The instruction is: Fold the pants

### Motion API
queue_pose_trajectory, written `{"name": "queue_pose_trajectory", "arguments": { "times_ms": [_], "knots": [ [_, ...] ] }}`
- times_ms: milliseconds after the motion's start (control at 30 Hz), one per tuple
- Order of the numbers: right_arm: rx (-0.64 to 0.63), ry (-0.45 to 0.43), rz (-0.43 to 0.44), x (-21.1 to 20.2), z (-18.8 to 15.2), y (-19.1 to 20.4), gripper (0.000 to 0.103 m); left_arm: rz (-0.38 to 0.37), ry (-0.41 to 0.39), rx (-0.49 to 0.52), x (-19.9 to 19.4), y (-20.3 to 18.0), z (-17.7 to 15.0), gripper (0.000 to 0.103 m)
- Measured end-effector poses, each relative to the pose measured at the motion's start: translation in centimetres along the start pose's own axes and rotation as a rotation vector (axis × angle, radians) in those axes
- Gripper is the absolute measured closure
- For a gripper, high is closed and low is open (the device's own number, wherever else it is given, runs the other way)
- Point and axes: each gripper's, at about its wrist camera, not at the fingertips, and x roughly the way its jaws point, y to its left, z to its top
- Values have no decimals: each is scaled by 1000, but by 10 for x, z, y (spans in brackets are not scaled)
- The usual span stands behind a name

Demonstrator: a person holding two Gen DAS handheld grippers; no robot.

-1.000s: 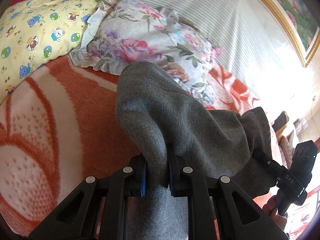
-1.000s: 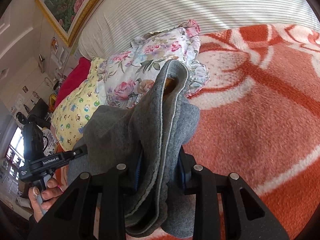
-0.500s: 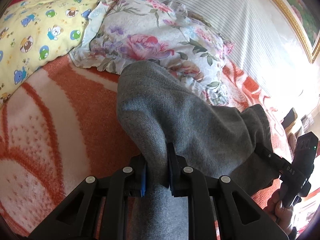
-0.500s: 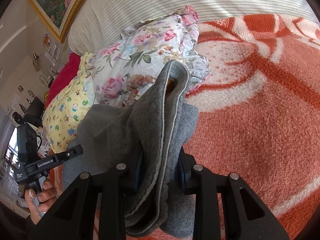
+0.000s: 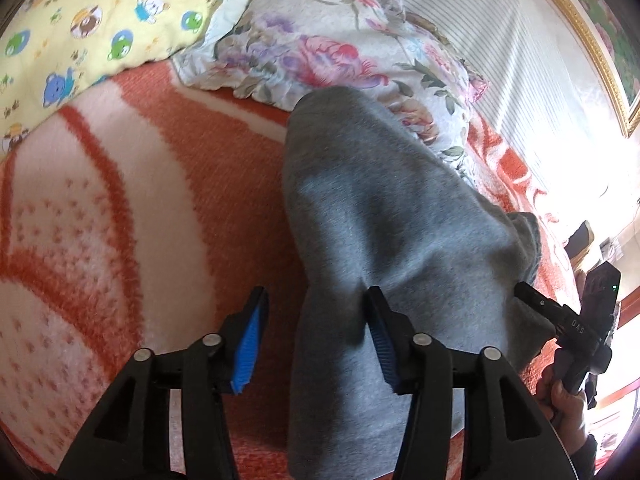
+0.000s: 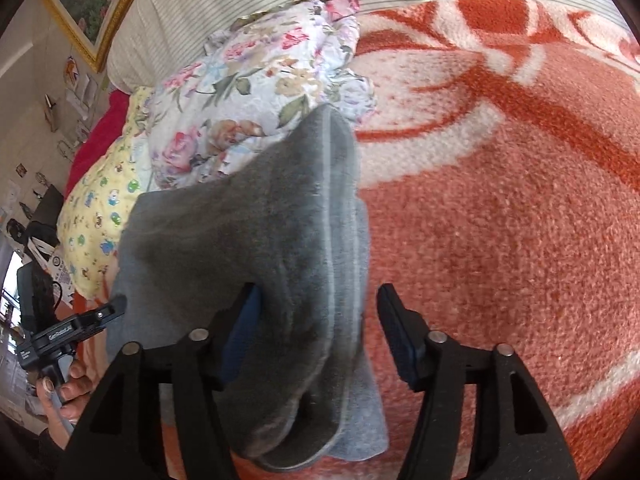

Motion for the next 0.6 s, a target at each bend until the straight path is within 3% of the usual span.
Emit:
{"name": "queue_pose_trajectory", "arguments": {
  "times_ms": [100,367,467,600],
  "knots": [
    [18,-1,-3,3,-3,-9,27,-9,7,-6,3,3,-2,49],
    [26,-5,-47,-15,-10,-17,27,2,10,-13,-10,9,-12,49],
    [11,-22,-108,-28,-15,-13,27,34,0,3,-22,5,-18,50],
    [-1,-53,-110,-48,-19,-2,26,86,-37,77,-42,-13,-29,51]
  ]
}}
